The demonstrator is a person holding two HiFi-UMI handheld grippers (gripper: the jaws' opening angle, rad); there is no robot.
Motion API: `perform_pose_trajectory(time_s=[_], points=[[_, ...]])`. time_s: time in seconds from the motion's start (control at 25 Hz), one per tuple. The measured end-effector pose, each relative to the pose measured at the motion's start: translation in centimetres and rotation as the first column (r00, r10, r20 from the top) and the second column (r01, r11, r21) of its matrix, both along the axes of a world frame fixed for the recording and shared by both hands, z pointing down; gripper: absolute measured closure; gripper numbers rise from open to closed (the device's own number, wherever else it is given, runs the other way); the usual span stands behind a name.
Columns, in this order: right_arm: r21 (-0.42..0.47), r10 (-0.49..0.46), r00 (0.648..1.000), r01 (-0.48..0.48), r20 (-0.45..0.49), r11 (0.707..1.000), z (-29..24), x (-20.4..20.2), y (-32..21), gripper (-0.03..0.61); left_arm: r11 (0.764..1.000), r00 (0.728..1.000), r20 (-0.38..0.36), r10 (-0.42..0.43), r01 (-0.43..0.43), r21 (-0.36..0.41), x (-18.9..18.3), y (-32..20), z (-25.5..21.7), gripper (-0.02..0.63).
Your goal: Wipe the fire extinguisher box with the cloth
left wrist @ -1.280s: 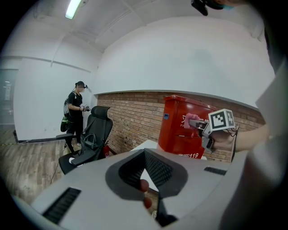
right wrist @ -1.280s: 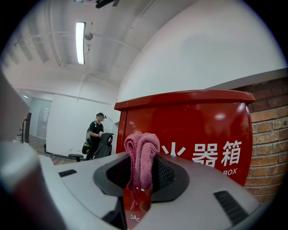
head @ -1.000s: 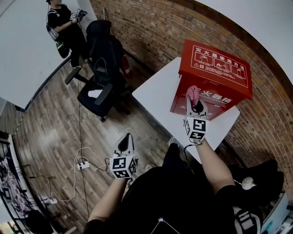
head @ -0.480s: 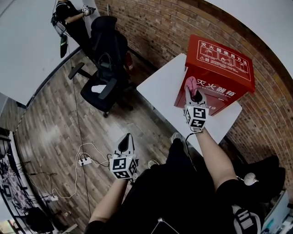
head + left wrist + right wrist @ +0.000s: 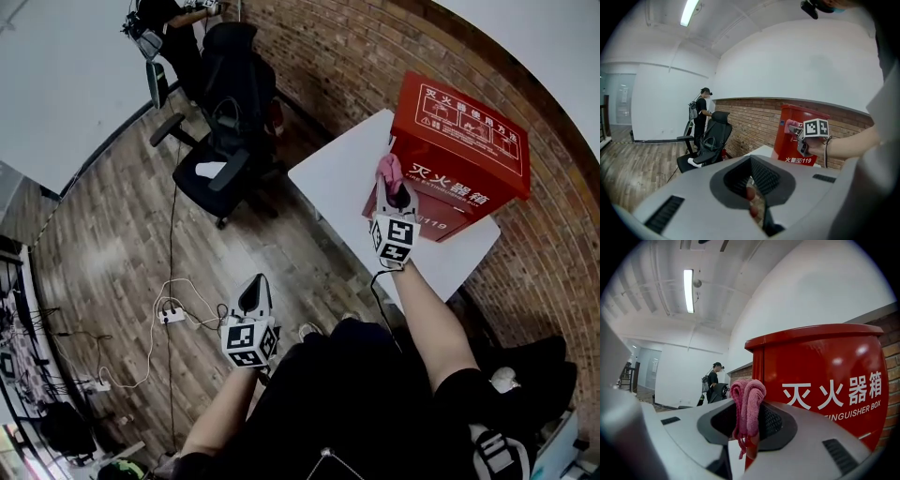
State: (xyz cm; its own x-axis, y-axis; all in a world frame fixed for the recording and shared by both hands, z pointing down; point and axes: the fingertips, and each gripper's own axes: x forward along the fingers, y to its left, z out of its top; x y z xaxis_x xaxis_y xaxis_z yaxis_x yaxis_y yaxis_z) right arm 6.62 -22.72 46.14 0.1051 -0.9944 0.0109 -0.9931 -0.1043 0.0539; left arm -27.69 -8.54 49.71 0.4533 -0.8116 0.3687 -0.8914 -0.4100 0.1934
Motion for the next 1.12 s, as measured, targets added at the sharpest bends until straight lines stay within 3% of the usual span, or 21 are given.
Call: perform_pose_trajectory(time_s=[0.24, 0.6, 0.92, 1.12], points=[[0.021, -0.035, 0.998, 0.034, 0.053, 0.999, 1.1, 0.6, 0.0, 0.468, 0.999, 1.000, 0.008, -0.024, 0.024, 0.023, 3.2, 0.1, -1.2, 0.586], [0.010, -0.150, 0.987, 0.150, 0.058, 0.989, 4.9, 1.1, 0.0, 0.468, 0.995, 0.995, 0.023, -0.095, 0.095, 0.027, 7.8, 1.9, -0.6, 0.586], [-0.027, -0.231, 0.972, 0.233, 0.049, 0.972, 8.0, 0.9, 0.2, 0.468, 0.988, 0.987, 0.036, -0.155, 0.154, 0.027, 9.6, 4.4, 0.4, 0.586], [-0.024, -0.236, 0.970, 0.237, 0.053, 0.971, 8.1, 1.5, 0.5, 0.468, 0.985, 0.985, 0.040, -0.168, 0.166, 0.039, 10.1, 4.7, 0.3, 0.586]])
